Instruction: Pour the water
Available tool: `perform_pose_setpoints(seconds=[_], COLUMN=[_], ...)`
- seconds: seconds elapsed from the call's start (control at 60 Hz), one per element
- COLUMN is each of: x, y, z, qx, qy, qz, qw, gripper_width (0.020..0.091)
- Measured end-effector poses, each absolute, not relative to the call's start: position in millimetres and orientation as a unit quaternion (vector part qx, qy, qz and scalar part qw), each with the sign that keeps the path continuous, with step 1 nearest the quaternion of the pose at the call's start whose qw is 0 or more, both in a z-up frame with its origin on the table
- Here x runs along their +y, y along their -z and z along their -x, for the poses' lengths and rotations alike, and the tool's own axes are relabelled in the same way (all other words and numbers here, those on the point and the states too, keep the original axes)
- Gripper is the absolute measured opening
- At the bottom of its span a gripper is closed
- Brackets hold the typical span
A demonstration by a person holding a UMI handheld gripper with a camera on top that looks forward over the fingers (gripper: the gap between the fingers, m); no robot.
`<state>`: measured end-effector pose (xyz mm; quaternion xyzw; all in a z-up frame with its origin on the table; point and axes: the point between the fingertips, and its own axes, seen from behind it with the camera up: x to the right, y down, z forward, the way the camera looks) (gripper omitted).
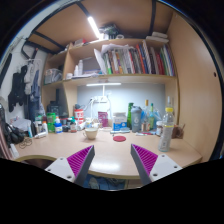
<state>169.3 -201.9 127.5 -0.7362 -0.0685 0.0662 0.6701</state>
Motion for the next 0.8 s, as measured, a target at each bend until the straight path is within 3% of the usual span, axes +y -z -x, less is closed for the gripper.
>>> perform_pose_setpoints(seconds=[0.283,0.617,0.8], x=[-176.3,-93.2,-24.9], y=[-125.5,-139.3,-118.6], z=[-207.5,-347.3,-390.6], qx=[-0.054,-0.009,0.005], qy=[-0.046,0.028,0.048], qz=[0.733,0.718,0.736], qw=[0.677,0.695,0.675], gripper_width=[0.0806,0.0805,0.0806])
